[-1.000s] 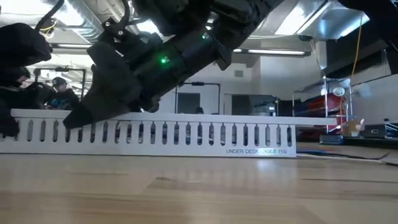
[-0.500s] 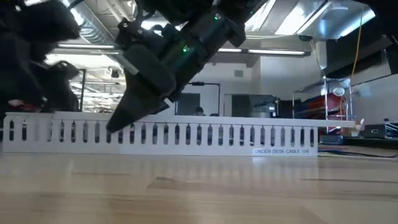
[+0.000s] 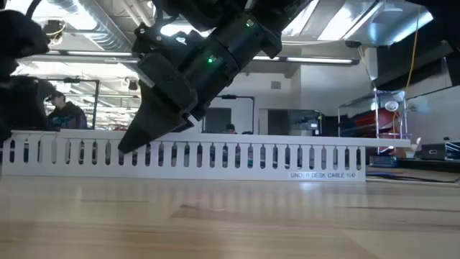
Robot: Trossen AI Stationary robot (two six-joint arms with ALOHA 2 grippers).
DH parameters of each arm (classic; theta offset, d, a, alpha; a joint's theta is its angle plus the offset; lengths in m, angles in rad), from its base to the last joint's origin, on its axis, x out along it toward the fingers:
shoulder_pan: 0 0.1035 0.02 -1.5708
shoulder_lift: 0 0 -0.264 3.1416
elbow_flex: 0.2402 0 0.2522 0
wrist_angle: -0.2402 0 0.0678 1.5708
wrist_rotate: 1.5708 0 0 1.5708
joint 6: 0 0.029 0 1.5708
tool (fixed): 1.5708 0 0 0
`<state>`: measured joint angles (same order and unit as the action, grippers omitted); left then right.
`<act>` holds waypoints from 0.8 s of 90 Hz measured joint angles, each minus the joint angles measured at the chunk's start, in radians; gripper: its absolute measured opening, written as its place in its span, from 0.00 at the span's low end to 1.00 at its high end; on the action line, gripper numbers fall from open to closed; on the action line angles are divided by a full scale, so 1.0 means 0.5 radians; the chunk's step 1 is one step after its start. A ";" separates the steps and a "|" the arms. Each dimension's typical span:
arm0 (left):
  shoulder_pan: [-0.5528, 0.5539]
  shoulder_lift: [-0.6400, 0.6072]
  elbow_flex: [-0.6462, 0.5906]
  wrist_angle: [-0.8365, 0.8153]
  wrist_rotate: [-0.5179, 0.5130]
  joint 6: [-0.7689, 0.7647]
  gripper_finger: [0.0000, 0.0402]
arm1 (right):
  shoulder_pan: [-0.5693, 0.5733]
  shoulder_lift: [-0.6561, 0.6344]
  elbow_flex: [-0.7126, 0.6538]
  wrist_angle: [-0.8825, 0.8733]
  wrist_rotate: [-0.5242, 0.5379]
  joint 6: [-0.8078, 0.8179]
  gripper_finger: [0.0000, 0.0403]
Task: Ziptie cables
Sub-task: Close the white cable duct
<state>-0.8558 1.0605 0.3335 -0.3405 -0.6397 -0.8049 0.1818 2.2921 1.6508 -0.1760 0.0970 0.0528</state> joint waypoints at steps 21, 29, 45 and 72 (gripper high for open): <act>0.005 0.017 -0.215 0.483 -0.042 0.119 0.72 | 0.001 0.002 -0.002 0.031 -0.001 0.004 0.56; 0.024 0.022 -0.289 0.674 -0.053 0.165 0.72 | 0.002 0.004 -0.003 0.049 -0.003 0.004 0.56; 0.051 0.022 -0.411 0.991 -0.108 0.230 0.70 | 0.000 0.007 -0.004 0.093 0.000 0.003 0.56; 0.051 0.022 -0.418 1.003 -0.110 0.267 0.52 | 0.002 0.007 -0.005 0.104 -0.003 0.001 0.56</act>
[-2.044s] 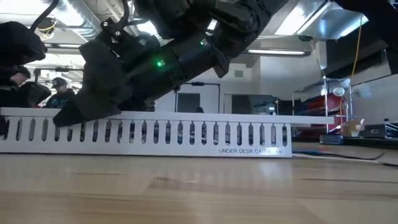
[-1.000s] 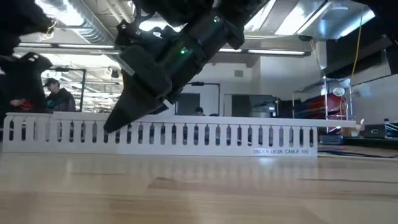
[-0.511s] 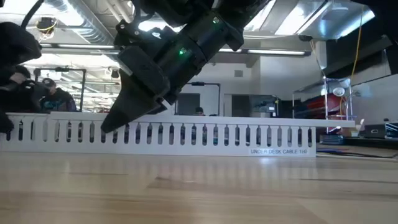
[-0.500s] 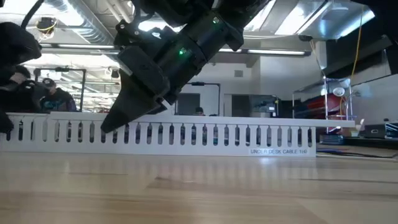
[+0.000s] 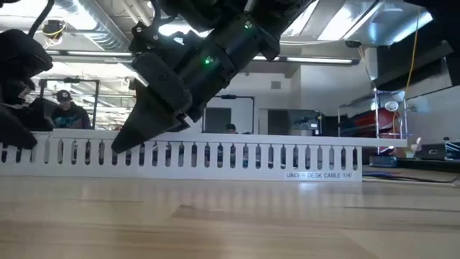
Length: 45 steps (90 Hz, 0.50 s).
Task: Ziptie cables
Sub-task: Close the white cable duct
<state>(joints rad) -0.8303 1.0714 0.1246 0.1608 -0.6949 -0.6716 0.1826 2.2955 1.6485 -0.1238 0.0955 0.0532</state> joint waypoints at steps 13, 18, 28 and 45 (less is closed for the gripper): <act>-0.005 -0.002 -0.003 -0.004 0.017 0.020 0.50 | 0.002 0.039 -0.005 0.154 -0.005 0.003 0.56; -0.005 -0.001 -0.003 0.008 0.027 0.036 0.50 | 0.003 0.080 -0.001 0.254 -0.003 0.004 0.56; -0.004 0.001 -0.003 0.021 0.027 0.037 0.51 | -0.006 0.114 0.014 0.381 -0.006 -0.004 0.56; -0.003 0.022 -0.005 0.100 0.032 0.088 0.51 | -0.015 0.121 0.014 0.473 -0.052 0.003 0.56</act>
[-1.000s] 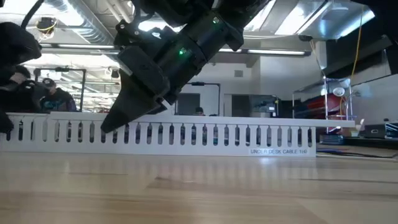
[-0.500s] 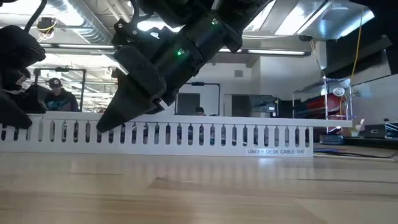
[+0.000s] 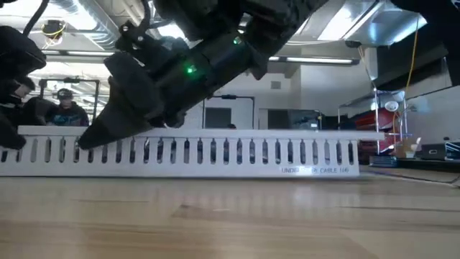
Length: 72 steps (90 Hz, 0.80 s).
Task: Ziptie cables
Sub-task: Close the white cable duct
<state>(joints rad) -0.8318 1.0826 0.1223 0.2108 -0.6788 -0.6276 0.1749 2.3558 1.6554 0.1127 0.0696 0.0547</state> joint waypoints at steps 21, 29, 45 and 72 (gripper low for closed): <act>0.029 0.001 0.000 0.013 -0.018 0.002 0.55 | -0.008 -0.009 0.011 -0.130 0.002 -0.018 0.56; 0.083 0.001 0.000 0.014 0.005 0.015 0.59 | -0.010 -0.012 0.014 -0.173 0.012 -0.021 0.56; 0.229 -0.008 0.141 -0.066 0.268 0.188 0.68 | -0.009 -0.032 0.022 -0.302 0.027 -0.030 0.56; 0.003 -0.096 0.662 -1.318 0.298 -0.309 0.70 | -0.016 -0.046 0.021 -0.361 0.017 -0.013 0.56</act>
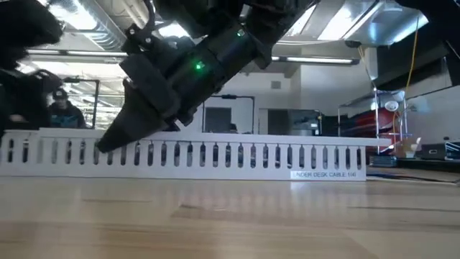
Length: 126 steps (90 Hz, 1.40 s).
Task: Ziptie cables
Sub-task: Close the white cable duct
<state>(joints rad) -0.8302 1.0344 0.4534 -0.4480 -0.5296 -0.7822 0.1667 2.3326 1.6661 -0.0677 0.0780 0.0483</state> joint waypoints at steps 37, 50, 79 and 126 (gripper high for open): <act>-0.395 0.003 -0.480 0.384 -0.638 -0.518 0.70 | 0.002 0.001 -0.007 0.022 -0.019 -0.002 0.56; -0.392 0.005 -0.676 0.870 -0.672 -0.400 0.70 | 0.003 0.002 -0.007 0.035 -0.019 -0.001 0.56; -0.282 0.005 -0.761 1.138 -0.673 -0.145 0.66 | 0.004 0.009 -0.012 0.111 0.000 -0.001 0.56; -0.239 0.007 -0.764 1.239 -0.579 0.022 0.52 | -0.016 0.077 -0.021 0.430 -0.053 0.131 0.56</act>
<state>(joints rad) -0.9497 1.0378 0.0715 0.1716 -0.8190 -0.7712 0.1585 2.3713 1.6558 0.1475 0.0515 0.1140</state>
